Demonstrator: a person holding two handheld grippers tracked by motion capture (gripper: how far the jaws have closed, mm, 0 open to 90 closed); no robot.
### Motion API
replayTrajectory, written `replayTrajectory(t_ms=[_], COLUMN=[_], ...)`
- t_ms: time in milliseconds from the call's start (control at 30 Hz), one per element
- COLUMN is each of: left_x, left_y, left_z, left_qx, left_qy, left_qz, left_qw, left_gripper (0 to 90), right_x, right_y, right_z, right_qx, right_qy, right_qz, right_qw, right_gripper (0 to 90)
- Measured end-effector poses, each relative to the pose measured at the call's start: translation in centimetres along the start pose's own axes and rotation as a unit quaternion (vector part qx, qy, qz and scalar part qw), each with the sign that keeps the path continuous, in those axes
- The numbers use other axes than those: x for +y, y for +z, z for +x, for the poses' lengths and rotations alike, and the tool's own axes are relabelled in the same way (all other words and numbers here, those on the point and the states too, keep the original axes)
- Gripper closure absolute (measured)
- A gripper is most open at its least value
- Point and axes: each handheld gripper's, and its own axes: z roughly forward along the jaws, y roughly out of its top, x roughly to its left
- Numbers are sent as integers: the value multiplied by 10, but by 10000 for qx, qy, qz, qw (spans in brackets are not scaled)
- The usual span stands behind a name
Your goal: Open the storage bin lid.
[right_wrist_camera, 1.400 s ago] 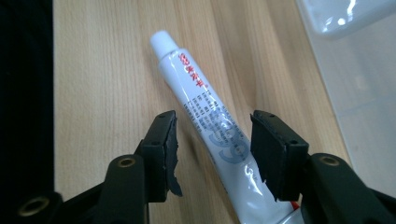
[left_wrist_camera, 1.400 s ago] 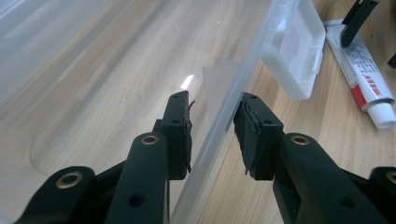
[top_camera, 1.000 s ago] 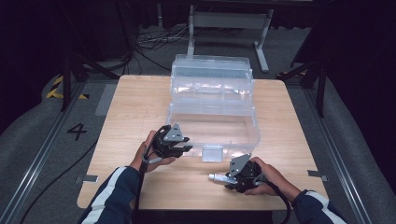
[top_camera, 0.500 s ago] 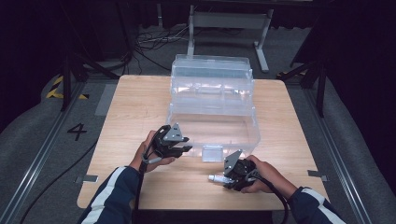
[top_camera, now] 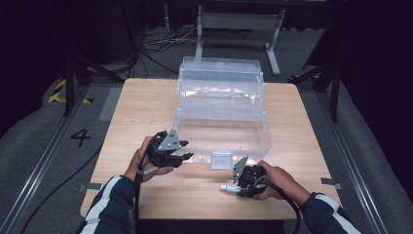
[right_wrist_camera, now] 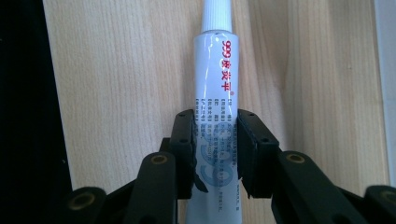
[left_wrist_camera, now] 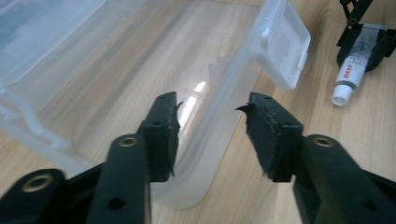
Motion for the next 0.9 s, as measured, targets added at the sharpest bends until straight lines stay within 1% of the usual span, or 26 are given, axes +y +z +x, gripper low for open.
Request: replayTrajectory(t_ms=[33,67,100,133,167,200,233,267,300,367,433,467,500,533,633,667,733,767,800,833,867,900], left_x=[-1,-3,-5,-8,-11,-14,-17,-21,-24,-30,-36,-41,-45,-48,-63,-67,-75,-75,-82,-82,-89,-93], left_y=[-4,-7,-10,-14,-18,-21,-24,-29,-32,-37,-40,-41,-41,-40,-35,-32,-27,-27,-23,-23,-20,-18], left_z=[-2,-4,-7,-9,-10,-12,-14,-16,-16,-17,-17,-17,-16,-16,-13,-12,-10,-10,-9,-9,-8,-8], left_qx=[81,212,288,368,349,401,480,449,427,501,471,456,487,492,482,503,499,499,478,478,519,526], left_qy=[-1,21,57,63,-6,-65,-69,-108,-152,-235,-321,-377,-426,-453,-576,-588,-631,-631,-651,-651,-619,-661], left_qz=[62,196,233,136,139,170,148,51,18,1,-44,-10,19,65,306,380,522,522,625,625,722,726], left_qw=[9999,9996,9993,9992,9993,9990,9987,9989,9990,9985,9984,9982,9979,9977,9967,9963,9954,9954,9948,9948,9941,9938], left_gripper=[469,437,382,354,344,319,298,290,286,275,265,264,259,257,246,243,239,236,236,236,236,235], right_x=[0,-1,-1,-2,-3,-4,-6,-7,-8,-9,-10,-11,-12,-12,-14,-16,-17,-17,-18,-18,-20,-21], right_y=[0,-1,-1,-1,-1,-1,-2,-2,-2,-2,-3,-3,-3,-3,-4,-4,-5,-5,-5,-5,-5,-5], right_z=[0,0,0,-1,-1,-1,-2,-2,-3,-3,-3,-3,-3,-4,-5,-5,-6,-6,-7,-7,-8,-9], right_qx=[-18,-15,-6,-24,-25,-29,-17,-31,-34,-32,-46,-46,-54,-41,-46,-58,-51,-51,-54,-54,-47,-43], right_qy=[-9,21,6,-15,32,54,40,35,62,65,59,87,120,71,81,67,121,121,101,101,100,122], right_qz=[14,29,9,-15,-2,-10,-6,-42,-24,-32,-57,-62,-50,-66,-68,-64,-72,-72,-75,-75,-68,-73], right_qw=[10000,10000,10000,10000,10000,10000,10000,10000,10000,10000,10000,9999,9999,9999,9999,9999,9999,9999,9999,9999,9999,9999], right_gripper=[702,702,702,702,702,703,702,702,702,702,702,702,703,703,703,703,703,703,703,703,703,703])
